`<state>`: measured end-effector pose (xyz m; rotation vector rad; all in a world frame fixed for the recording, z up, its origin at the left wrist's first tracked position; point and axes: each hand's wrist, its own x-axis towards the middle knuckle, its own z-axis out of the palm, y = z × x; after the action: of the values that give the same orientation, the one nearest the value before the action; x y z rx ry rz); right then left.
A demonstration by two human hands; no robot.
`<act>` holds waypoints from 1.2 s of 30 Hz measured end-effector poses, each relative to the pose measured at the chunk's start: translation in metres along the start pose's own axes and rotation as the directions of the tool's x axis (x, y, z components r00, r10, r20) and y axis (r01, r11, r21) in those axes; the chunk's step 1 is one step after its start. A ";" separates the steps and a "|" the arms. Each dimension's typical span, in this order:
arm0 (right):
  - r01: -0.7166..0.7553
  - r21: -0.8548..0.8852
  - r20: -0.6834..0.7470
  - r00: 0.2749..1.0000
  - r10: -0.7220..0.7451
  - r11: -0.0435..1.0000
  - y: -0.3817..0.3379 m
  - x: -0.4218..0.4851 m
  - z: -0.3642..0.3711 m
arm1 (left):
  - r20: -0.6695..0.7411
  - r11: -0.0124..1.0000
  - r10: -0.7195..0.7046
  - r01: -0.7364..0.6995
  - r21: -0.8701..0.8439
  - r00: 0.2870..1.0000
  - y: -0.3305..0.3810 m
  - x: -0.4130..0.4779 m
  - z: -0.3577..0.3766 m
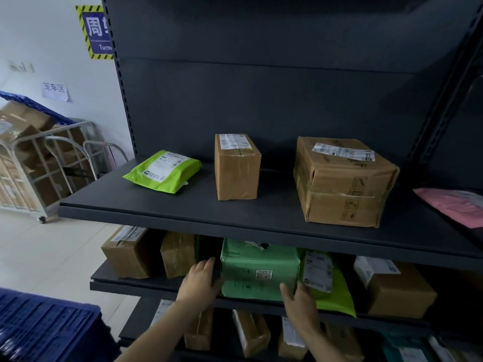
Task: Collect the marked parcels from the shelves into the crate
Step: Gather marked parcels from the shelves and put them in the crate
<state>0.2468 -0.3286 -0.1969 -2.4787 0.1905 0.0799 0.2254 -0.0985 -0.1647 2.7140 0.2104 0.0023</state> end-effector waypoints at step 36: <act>0.048 -0.295 -0.142 0.985 -0.094 0.954 -0.256 0.014 0.166 | -0.128 0.955 -0.146 0.106 -0.278 0.981 -0.271 0.048 -0.096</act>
<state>0.2987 -0.0286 -0.1762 -2.7850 0.1642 -0.1253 0.2300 0.1918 -0.1889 2.4240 0.3974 0.1821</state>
